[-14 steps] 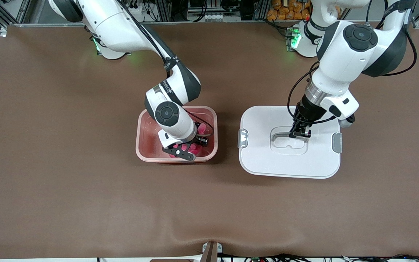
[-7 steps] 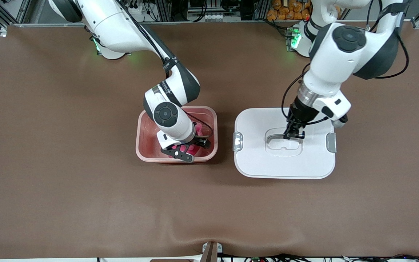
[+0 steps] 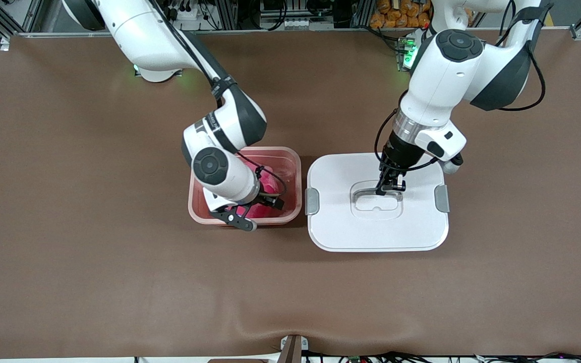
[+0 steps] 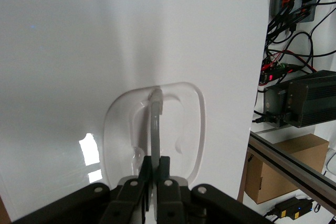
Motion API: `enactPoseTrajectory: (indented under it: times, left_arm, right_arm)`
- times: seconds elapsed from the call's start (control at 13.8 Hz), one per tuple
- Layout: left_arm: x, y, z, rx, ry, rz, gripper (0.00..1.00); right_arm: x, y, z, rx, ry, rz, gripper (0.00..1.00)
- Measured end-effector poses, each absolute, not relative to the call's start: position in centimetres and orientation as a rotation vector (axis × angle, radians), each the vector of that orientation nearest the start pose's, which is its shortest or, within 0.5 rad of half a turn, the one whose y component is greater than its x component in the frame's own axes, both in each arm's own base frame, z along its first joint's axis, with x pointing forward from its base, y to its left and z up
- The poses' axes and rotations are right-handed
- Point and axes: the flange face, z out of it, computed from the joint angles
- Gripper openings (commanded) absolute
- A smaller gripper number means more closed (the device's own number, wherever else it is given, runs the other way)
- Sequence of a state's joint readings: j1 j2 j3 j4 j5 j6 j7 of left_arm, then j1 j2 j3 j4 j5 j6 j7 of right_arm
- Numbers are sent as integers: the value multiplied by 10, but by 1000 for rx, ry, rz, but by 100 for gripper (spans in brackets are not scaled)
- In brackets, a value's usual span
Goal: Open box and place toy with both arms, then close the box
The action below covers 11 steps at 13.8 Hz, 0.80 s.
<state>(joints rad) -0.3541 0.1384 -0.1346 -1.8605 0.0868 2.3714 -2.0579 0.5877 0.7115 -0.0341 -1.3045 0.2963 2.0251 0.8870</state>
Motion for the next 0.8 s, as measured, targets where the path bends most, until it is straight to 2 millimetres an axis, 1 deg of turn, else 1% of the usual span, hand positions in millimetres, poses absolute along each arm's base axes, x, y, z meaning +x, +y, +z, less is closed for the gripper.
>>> enactPoseTrajectory:
  times: [0.14,0.22,0.43,0.65,0.8]
  left_arm:
    - [559,-294,479,-2506,-2483,-296,0]
    - [557,-297,474,-2507,-2513,-295,0]
    - [546,-308,462,-2519,-2508,-271,0]
    - [545,-308,458,-2514,-2505,-267,0]
    - [545,-307,457,-2511,-2506,-266,0]
  right_arm:
    - [619,411,324,-2836,705,230,100]
    - [620,414,325,-2817,726,211,100]
    - [619,423,325,-2776,773,178,100]
    - [623,428,328,-2697,871,145,100]
    - [621,433,326,-2681,891,142,100]
